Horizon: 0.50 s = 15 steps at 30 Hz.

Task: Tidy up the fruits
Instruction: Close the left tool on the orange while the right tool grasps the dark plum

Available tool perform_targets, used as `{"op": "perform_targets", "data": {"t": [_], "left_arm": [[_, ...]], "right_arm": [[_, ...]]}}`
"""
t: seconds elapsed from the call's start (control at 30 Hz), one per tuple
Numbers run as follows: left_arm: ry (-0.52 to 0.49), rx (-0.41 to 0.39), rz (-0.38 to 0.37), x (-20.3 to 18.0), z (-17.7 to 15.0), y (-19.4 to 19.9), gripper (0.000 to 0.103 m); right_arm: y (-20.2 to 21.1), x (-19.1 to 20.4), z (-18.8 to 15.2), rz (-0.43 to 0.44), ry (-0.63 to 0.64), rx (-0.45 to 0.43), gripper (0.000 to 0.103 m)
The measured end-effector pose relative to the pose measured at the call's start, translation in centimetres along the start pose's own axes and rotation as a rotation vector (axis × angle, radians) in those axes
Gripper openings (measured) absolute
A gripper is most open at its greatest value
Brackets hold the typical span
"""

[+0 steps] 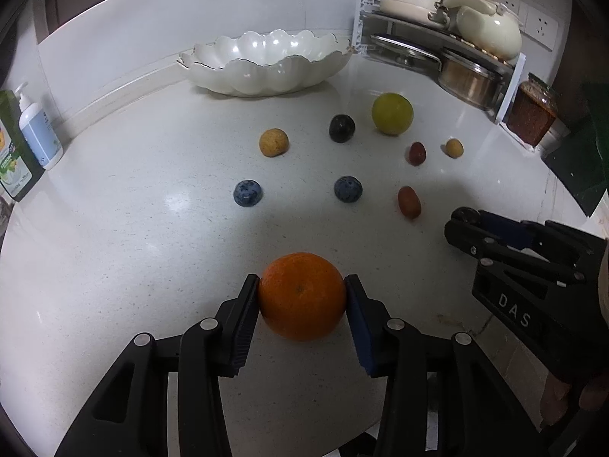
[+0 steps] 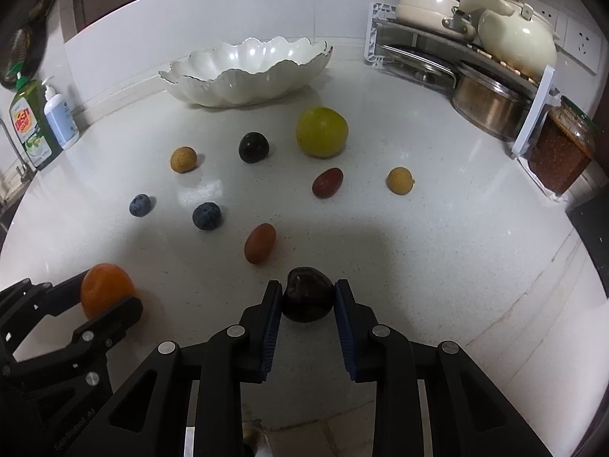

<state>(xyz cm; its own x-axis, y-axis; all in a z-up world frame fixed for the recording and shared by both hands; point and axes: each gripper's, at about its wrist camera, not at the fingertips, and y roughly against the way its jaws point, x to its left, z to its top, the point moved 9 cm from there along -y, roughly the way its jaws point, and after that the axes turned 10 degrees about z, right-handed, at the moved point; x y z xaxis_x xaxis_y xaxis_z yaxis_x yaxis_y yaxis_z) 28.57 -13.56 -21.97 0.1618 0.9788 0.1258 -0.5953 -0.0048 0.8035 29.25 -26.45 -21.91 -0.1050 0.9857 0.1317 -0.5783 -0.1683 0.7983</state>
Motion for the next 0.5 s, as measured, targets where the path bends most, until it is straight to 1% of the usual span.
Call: {"op": "perform_targets", "data": {"t": [0.2, 0.5], "left_arm": [[0.017, -0.025, 0.006, 0.7, 0.6, 0.8, 0.044], [0.051, -0.079, 0.015, 2.7, 2.4, 2.3, 0.044]], "right_arm": [[0.7, 0.7, 0.2, 0.011, 0.006, -0.007, 0.029], [2.3, 2.7, 1.6, 0.025, 0.031, -0.053, 0.029]]}}
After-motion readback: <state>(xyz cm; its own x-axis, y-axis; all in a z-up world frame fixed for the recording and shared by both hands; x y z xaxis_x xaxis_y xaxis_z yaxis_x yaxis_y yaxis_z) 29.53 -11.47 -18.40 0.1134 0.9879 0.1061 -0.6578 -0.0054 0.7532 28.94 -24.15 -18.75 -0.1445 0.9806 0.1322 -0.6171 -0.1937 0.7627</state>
